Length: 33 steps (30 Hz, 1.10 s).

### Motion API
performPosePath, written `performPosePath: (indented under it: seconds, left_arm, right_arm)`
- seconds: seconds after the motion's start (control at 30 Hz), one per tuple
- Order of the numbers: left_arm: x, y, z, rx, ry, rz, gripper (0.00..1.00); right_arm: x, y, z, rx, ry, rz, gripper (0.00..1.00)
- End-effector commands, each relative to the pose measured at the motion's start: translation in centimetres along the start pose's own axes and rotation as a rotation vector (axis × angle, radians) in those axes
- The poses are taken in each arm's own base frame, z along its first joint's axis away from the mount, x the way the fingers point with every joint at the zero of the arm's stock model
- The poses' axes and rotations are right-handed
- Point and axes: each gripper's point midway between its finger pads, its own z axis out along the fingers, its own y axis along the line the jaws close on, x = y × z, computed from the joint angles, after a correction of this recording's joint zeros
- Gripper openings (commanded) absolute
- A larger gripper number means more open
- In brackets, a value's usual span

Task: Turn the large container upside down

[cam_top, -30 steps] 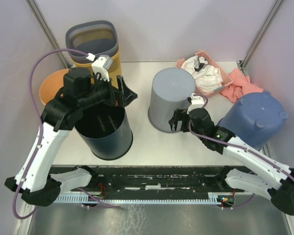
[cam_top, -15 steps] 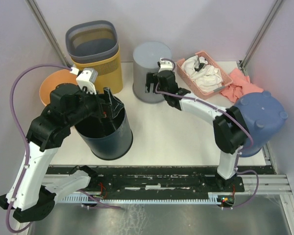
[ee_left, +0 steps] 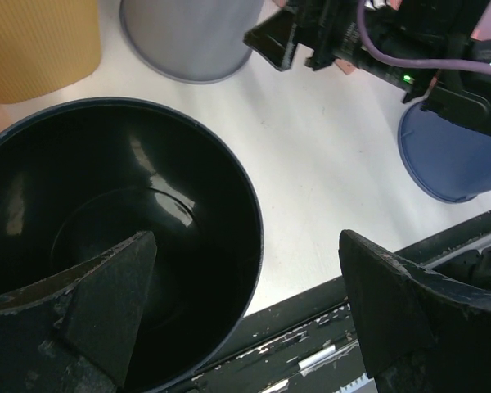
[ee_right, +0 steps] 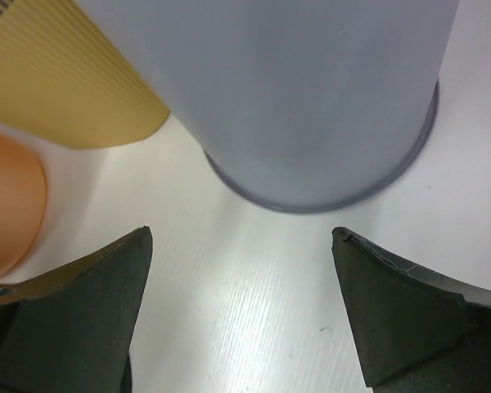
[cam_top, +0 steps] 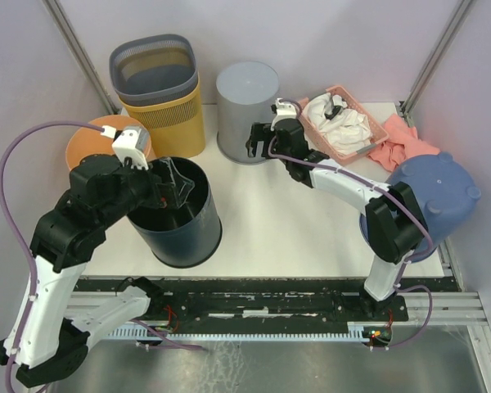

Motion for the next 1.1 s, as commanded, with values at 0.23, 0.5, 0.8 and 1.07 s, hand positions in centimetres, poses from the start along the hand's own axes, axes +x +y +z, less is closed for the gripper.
performPosePath:
  seconds: [0.23, 0.5, 0.8, 1.07]
  left_arm:
    - [-0.2, 2.0, -1.9, -0.104, -0.077, -0.076, 0.99]
    - [-0.1, 2.2, -3.0, -0.115, -0.078, -0.099, 0.99]
    - [1.2, 2.5, -3.3, -0.132, -0.025, -0.106, 0.99]
    - [1.7, 2.5, -3.0, -0.132, -0.008, -0.112, 0.99]
  right_arm:
    - [-0.7, 6.2, -1.4, -0.186, -0.075, 0.027, 0.99]
    - [-0.7, 4.9, 3.4, -0.055, -0.120, 0.009, 0.99]
    - [-4.0, -1.8, 9.1, 0.299, -0.262, 0.087, 0.99]
    - [-6.8, -1.9, 6.4, 0.294, -0.301, 0.113, 0.99]
